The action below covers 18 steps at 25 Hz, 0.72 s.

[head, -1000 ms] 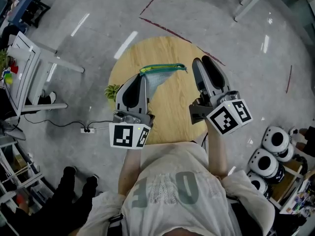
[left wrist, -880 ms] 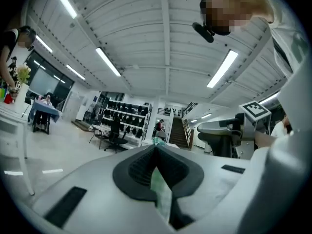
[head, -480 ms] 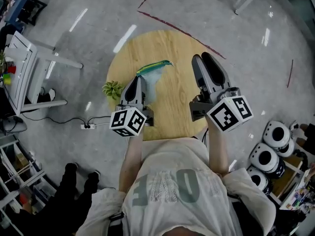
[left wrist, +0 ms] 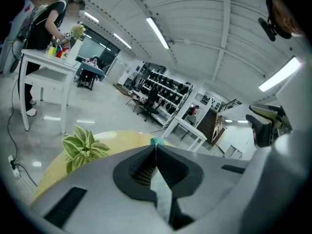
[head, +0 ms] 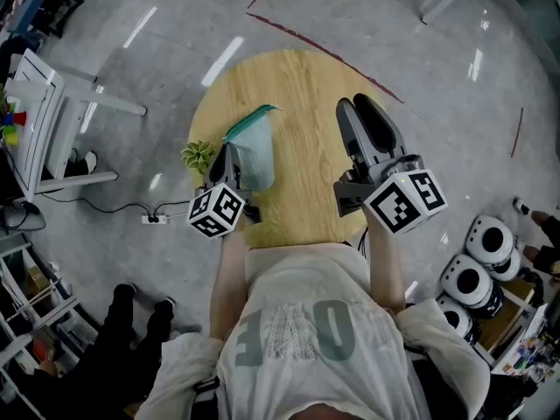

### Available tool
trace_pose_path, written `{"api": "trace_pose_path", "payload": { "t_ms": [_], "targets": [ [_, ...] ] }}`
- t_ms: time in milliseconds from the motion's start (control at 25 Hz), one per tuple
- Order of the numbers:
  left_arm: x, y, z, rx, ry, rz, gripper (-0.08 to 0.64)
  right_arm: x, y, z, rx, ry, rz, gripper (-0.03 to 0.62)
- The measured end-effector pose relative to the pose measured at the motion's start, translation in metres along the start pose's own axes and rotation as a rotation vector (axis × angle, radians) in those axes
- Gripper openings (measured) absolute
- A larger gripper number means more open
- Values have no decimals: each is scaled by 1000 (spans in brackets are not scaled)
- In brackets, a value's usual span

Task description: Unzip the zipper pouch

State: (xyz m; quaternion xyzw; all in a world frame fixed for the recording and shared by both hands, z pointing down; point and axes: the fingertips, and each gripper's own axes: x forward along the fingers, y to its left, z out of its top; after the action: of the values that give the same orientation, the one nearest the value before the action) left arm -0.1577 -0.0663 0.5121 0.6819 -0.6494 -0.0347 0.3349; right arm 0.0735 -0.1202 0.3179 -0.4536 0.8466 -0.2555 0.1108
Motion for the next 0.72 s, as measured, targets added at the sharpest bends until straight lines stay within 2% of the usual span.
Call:
{"api": "trace_pose_path", "payload": {
  "t_ms": [240, 720],
  "targets": [
    [5, 18, -30, 53, 95, 55, 28, 3, -2, -3, 5, 13, -2, 141],
    [17, 28, -92, 114, 283, 91, 31, 4, -6, -13, 18, 38, -4, 141]
  ]
}}
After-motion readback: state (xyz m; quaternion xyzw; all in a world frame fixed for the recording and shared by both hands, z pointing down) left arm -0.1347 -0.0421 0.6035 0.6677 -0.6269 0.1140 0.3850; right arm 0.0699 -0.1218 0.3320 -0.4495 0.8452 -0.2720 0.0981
